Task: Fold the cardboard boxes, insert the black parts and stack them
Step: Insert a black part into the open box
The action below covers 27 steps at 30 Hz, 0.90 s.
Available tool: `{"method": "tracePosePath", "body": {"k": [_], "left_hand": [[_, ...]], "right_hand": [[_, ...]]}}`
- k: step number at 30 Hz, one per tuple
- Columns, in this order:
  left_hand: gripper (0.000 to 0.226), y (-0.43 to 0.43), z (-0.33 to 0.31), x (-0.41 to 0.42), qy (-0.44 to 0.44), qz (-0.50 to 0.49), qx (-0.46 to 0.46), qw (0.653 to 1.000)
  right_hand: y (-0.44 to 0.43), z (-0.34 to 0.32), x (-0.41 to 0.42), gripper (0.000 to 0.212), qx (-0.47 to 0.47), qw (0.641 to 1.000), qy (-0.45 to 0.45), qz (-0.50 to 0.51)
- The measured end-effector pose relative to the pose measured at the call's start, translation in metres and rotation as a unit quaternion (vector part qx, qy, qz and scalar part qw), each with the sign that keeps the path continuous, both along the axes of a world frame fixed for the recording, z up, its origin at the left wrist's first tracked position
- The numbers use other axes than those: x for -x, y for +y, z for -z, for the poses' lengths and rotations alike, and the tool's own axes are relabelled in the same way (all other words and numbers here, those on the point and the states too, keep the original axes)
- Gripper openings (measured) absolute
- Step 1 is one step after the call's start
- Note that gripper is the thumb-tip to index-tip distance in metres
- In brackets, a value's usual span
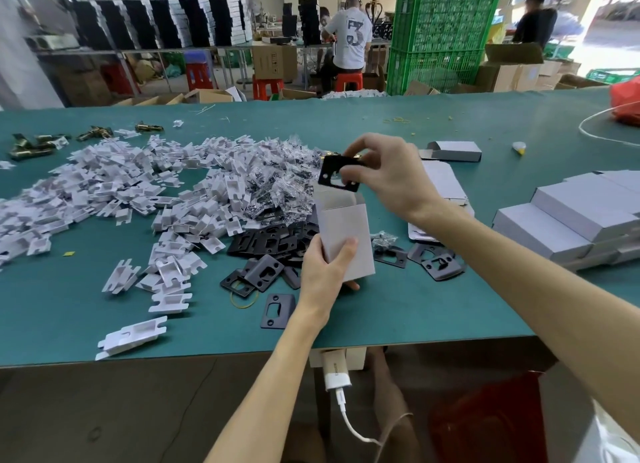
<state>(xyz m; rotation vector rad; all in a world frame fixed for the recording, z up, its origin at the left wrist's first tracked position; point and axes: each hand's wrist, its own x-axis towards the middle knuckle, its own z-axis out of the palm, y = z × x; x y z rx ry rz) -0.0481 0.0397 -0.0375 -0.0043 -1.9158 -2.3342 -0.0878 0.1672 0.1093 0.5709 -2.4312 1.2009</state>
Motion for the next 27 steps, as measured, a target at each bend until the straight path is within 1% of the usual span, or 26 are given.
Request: {"method": "tracePosePath", "body": {"k": [3,5,8,12,15,19,21,22,23,25,26,27], "left_hand": [[0.033,0.0,-0.001,-0.002,0.0,0.005,-0.007,1.0],[0.033,0.0,-0.001,-0.002,-0.001,0.005,-0.015,1.0],[0.03,-0.001,0.0,-0.002,-0.004,0.006,-0.02,1.0],[0.041,0.0,0.0,-0.002,-0.008,0.014,-0.018,1.0],[0.043,0.0,-0.001,-0.002,-0.004,0.016,-0.021,1.0],[0.035,-0.001,-0.001,-0.002,-0.002,0.008,-0.027,1.0],[0.033,-0.002,-0.002,-0.002,-0.004,0.001,-0.028,1.0],[0.034,-0.002,-0.003,-0.003,-0.005,-0.001,-0.03,1.0],[0.035,-0.002,-0.003,-0.003,-0.004,-0.003,-0.032,0.999],[0.037,-0.002,-0.003,-0.004,0.0,-0.007,-0.039,0.999],[0.037,-0.002,-0.003,-0.004,0.002,-0.011,-0.042,0.999],[0.038,-0.002,-0.003,-0.004,0.002,-0.017,-0.044,0.999]], "right_hand": [[-0.012,0.002,-0.003,0.013,-0.127,0.991,0.03,0.003],[-0.013,0.005,-0.002,0.012,-0.177,0.984,0.021,0.007],[-0.011,0.009,-0.003,0.012,-0.215,0.977,-0.006,-0.001],[-0.004,0.01,0.0,0.017,-0.272,0.961,-0.043,-0.023],[-0.003,0.009,0.003,0.018,-0.307,0.948,-0.08,-0.036],[-0.008,0.011,0.002,0.033,-0.354,0.927,-0.115,-0.044],[-0.009,0.01,0.002,0.036,-0.348,0.93,-0.115,-0.042],[-0.008,0.009,0.003,0.034,-0.332,0.937,-0.102,-0.039],[-0.006,0.01,0.004,0.032,-0.3,0.95,-0.08,-0.032],[-0.002,0.013,0.006,0.026,-0.204,0.978,-0.038,0.0],[0.002,0.018,0.008,0.025,-0.163,0.986,-0.032,0.024],[0.007,0.024,0.011,0.024,-0.144,0.988,-0.04,0.048]]}}
